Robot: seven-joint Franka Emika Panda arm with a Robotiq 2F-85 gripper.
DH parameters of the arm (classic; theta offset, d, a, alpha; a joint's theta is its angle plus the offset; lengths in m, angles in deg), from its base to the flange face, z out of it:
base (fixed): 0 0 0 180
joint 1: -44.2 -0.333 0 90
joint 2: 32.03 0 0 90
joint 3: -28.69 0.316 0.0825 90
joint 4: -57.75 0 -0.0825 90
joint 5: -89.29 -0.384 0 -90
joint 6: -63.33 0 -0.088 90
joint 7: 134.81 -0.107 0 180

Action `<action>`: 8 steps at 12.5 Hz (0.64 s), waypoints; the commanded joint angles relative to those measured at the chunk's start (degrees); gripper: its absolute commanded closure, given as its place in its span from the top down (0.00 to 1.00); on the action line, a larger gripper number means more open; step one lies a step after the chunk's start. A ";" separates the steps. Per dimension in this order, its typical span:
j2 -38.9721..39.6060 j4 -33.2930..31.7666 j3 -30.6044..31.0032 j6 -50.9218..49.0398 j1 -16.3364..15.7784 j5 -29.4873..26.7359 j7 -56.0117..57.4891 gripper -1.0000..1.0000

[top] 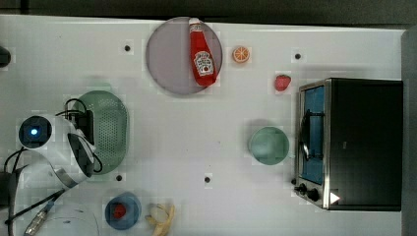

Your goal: Drag strainer right to left.

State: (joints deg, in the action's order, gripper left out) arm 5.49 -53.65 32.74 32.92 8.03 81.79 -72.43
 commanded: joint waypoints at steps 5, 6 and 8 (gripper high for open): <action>0.87 1.88 -0.04 0.11 -2.03 1.07 -4.33 1.00; 1.01 2.25 -0.05 0.06 -2.11 1.07 -5.10 1.00; 1.19 2.88 -0.07 0.34 -2.21 1.09 -7.82 1.00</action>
State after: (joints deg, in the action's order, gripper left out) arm 7.56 -51.08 31.72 33.54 5.23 82.22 -76.74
